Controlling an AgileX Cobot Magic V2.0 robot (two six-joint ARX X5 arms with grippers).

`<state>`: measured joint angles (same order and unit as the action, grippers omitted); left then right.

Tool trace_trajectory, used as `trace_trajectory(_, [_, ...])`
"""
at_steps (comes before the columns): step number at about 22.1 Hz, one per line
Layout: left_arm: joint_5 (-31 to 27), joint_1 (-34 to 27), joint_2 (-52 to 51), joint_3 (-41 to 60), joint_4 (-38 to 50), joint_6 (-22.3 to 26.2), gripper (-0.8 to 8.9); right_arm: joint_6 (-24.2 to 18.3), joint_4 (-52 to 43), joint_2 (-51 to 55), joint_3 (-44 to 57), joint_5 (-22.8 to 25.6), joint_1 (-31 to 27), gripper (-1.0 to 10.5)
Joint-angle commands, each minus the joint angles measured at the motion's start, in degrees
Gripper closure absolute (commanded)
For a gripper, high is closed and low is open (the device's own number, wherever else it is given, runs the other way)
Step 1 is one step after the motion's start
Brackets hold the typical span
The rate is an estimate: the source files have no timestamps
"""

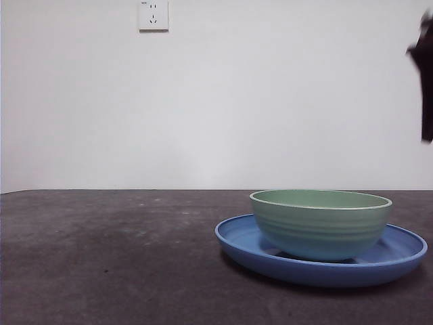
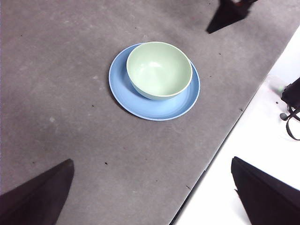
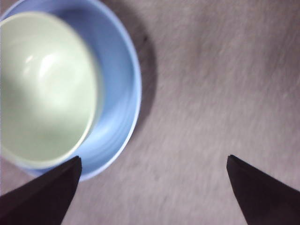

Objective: Place the green bowl on the blue plate

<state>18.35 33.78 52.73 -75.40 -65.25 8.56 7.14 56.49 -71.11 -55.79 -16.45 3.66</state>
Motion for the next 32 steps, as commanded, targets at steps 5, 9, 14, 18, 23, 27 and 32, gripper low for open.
trace_trajectory(5, [0.4, 0.4, -0.9, -0.6, 0.6, 1.0, 2.51, -4.0, -4.9, -10.8, -0.9, 0.0, -0.5, 5.4])
trace_trajectory(9, [0.4, 0.4, -1.6, -0.6, 0.6, 1.0, 2.51, -4.7, -7.1, -14.9, -0.9, -0.3, -0.4, 5.4])
trace_trajectory(14, [0.4, 0.4, -1.9, -0.6, 0.6, 0.9, 2.51, -6.1, -12.5, -20.4, -0.9, -6.5, -0.3, 5.9])
trace_trajectory(18, [0.4, 0.4, -1.9, -0.6, 0.6, 0.9, 2.51, -7.0, -14.7, -23.0, -0.9, -7.3, 0.0, 6.4])
trace_trajectory(23, [0.4, 0.4, -1.8, -0.6, 0.6, 0.9, 2.51, -7.9, -16.8, -24.8, -0.9, -10.6, 0.1, 7.3])
trace_trajectory(27, [0.4, 0.4, -1.8, -0.6, 0.6, 0.9, 2.51, -8.0, -17.5, -26.4, -0.9, -14.9, 0.3, 7.6])
trace_trajectory(32, [0.3, 0.4, -1.8, -0.6, 0.6, 0.9, 2.51, -8.3, -17.7, -28.5, -0.9, -15.8, 0.3, 8.2])
